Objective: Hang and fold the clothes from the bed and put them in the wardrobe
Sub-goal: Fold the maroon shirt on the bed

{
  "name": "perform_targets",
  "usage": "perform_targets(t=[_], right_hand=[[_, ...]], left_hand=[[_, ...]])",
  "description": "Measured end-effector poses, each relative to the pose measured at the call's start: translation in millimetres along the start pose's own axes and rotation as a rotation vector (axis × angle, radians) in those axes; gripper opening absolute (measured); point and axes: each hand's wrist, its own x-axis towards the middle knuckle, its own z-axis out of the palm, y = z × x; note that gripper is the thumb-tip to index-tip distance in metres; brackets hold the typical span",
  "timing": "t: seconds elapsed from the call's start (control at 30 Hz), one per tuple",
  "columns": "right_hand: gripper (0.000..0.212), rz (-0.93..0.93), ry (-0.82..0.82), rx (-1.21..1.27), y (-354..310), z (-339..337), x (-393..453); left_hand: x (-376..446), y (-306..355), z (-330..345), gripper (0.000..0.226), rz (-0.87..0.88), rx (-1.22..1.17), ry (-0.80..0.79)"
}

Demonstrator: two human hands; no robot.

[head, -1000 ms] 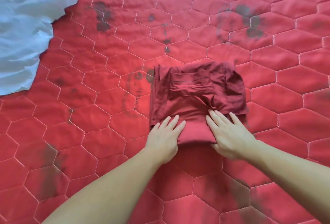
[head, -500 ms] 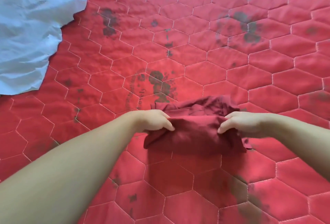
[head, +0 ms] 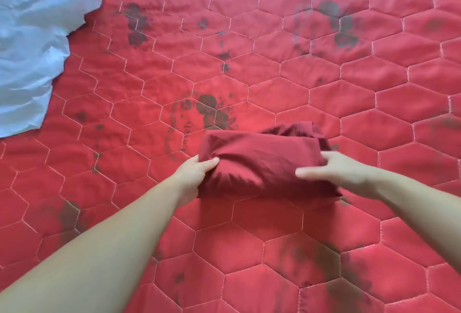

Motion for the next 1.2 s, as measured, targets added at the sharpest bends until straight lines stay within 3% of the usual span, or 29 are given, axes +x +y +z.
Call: perform_targets(t=[0.07, 0.23, 0.5, 0.7, 0.87, 0.97, 1.03, 1.07, 1.13, 1.2], right_hand=[[0.016, 0.032, -0.052, -0.102, 10, 0, -2], [0.015, -0.032, 0.066, 0.073, 13, 1, -4], [0.020, -0.307, 0.299, -0.238, 15, 15, 18], [0.032, -0.136, 0.516, -0.456, 31, 21, 37], [0.040, -0.039, 0.629, -0.510, 36, 24, 46], [0.030, -0.091, 0.768, -0.466, 32, 24, 43], [0.027, -0.304, 0.899, -0.563, 25, 31, 36], [0.035, -0.450, 0.910, -0.663, 20, 38, 34], [0.050, -0.708, 0.768, -0.900, 18, 58, 32], [0.057, -0.738, 0.580, -1.098, 28, 77, 35]], left_hand=[[1, -5, 5, 0.007, 0.017, -0.034, 0.061], [1, -22, 4, 0.005, 0.011, -0.042, 0.123], [5, -48, -1, 0.010, 0.019, -0.050, 0.228], [12, -44, 6, 0.010, 0.237, 0.246, 0.377], [15, -41, 12, 0.033, 0.319, 0.497, 0.622], [5, -39, 21, 0.048, 0.713, 0.833, 0.769], [4, -43, 39, 0.048, 0.972, 1.042, 0.604], [6, -47, 51, 0.050, 1.011, 1.144, 0.477], [12, -58, 72, 0.056, 0.945, 1.335, 0.302], [21, -64, 82, 0.064, 0.804, 1.411, 0.257]])
